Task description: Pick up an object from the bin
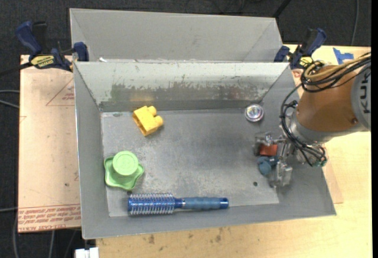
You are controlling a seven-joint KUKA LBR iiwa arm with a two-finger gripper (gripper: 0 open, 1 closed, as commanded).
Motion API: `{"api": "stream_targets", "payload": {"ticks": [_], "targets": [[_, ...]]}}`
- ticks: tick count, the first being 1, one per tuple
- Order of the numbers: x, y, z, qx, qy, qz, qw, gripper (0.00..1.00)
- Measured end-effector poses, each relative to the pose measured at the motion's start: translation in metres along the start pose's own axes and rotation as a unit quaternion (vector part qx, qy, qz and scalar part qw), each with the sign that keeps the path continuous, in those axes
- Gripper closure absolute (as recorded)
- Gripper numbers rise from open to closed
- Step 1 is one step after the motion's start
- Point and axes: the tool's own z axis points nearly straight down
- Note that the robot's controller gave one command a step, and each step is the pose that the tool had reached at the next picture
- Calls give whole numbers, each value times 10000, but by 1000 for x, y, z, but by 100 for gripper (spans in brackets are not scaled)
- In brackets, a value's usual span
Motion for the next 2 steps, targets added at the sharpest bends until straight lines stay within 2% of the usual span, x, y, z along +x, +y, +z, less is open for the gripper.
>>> {"api": "stream_targets", "payload": {"ticks": [1,2], "targets": [[-38,-4,-1,-55,-13,-1281,9917,0],[-37,-7,-1,-21,-20,-1292,9916,100]]}}
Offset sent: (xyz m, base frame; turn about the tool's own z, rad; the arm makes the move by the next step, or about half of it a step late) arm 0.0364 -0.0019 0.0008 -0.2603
